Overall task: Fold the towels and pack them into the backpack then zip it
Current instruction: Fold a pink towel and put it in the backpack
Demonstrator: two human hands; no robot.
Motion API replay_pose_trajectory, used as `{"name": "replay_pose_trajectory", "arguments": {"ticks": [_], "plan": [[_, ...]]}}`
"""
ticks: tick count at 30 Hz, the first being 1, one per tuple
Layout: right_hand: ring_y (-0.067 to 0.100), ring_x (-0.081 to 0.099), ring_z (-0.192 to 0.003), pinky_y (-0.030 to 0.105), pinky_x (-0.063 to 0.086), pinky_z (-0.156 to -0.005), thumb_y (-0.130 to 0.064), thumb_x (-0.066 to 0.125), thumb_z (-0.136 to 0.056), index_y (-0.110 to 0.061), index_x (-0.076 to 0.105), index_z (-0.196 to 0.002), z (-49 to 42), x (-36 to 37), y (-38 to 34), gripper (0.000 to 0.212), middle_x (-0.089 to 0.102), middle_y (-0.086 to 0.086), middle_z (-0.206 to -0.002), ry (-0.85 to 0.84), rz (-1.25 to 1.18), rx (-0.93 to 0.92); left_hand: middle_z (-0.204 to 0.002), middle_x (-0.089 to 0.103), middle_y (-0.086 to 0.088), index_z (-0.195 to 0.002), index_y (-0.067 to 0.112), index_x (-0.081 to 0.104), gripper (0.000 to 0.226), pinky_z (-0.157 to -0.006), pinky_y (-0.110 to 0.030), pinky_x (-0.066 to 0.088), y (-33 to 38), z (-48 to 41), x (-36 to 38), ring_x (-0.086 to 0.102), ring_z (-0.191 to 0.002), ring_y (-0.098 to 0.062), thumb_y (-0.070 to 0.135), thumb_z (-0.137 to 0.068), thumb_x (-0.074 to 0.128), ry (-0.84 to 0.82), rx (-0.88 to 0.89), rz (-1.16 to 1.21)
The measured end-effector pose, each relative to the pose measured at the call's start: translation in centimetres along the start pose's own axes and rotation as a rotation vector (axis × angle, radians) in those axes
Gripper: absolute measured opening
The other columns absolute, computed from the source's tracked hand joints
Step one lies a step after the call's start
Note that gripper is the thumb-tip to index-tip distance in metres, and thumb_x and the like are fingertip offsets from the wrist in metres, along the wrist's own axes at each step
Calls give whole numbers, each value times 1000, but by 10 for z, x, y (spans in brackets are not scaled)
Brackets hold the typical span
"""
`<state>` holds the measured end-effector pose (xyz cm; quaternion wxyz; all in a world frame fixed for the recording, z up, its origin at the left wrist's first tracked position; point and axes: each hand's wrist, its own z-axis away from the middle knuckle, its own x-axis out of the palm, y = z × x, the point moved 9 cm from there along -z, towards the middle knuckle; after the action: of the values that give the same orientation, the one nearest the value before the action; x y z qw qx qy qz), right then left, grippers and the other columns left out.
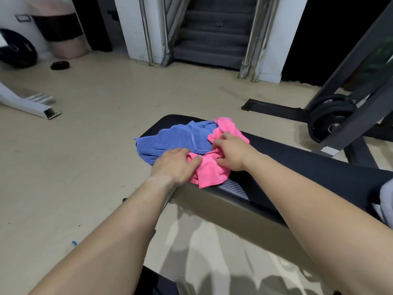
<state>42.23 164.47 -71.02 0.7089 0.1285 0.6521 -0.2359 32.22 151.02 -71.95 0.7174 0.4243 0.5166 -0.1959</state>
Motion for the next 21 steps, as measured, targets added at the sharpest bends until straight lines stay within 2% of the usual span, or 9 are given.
{"name": "replay_pose_trajectory", "arguments": {"ticks": [2, 4, 6, 8, 10, 13, 15, 18, 21], "plan": [[33, 55, -114, 38, 46, -91, -33, 63, -91, -20, 62, -124, 10, -8, 6, 35, 48, 8, -125, 41, -28, -11, -116, 61, -1, -94, 24, 55, 49, -97, -47, 45, 0, 1, 1, 51, -113, -26, 67, -93, 30, -25, -40, 27], [30, 57, -105, 36, 45, -84, -29, 65, -89, -18, 67, -109, 24, -16, 17, 23, 47, 1, -103, 63, -24, -15, -113, 62, -1, -90, 22, 55, 54, -95, -49, 45, 3, 4, -2, 53, -110, -27, 68, -93, 27, -19, -67, 50], [28, 59, -98, 34, 45, -80, -24, 68, -84, -19, 69, -99, 39, -27, 34, 16, 50, -1, -93, 86, -15, 10, -114, 64, -3, -91, 21, 57, 52, -94, -48, 47, 12, 8, -9, 56, -108, -28, 66, -94, 30, 16, -74, 53], [28, 60, -92, 35, 47, -77, -24, 71, -81, -20, 70, -94, 59, -41, 51, 13, 55, -1, -88, 115, -19, 40, -129, 62, -4, -113, 20, 62, 53, -98, -46, 46, 31, 12, -15, 55, -118, -29, 62, -95, 36, 70, -42, 64], [29, 60, -87, 36, 48, -73, -27, 72, -81, -19, 68, -88, 83, -60, 65, 11, 57, 0, -82, 179, -40, 61, -141, 56, -3, -136, 19, 55, 58, -103, -43, 44, 64, 19, -21, 51, -129, -27, 58, -96, 42, 125, 47, 94], [25, 55, -76, 34, 38, -63, -29, 73, -82, -17, 63, -77, 126, -88, 83, 16, 55, 1, -76, 306, -84, 113, -141, 57, 2, -136, 24, 57, 48, -101, -38, 44, 127, 38, -21, 53, -129, -22, 50, -96, 50, 148, 243, 169], [20, 48, -70, 33, 30, -60, -33, 76, -81, -19, 55, -68, 156, -99, 95, 29, 51, 0, -72, 387, -125, 176, -136, 62, 9, -132, 30, 60, 40, -100, -36, 46, 167, 51, -11, 56, -125, -17, 46, -96, 53, 110, 375, 232], [15, 46, -69, 34, 34, -60, -39, 80, -78, -22, 56, -69, 195, -100, 113, 31, 49, -4, -73, 455, -211, 278, -125, 67, 15, -129, 35, 61, 35, -99, -38, 48, 210, 66, 13, 60, -118, -11, 45, -97, 54, 14, 484, 344], [13, 47, -70, 30, 37, -58, -32, 81, -78, -16, 60, -77, 220, -90, 125, 26, 51, -4, -75, 457, -265, 320, -108, 71, 9, -129, 35, 61, 35, -92, -36, 50, 234, 74, 26, 64, -106, -15, 41, -94, 61, -8, 492, 371]]}}
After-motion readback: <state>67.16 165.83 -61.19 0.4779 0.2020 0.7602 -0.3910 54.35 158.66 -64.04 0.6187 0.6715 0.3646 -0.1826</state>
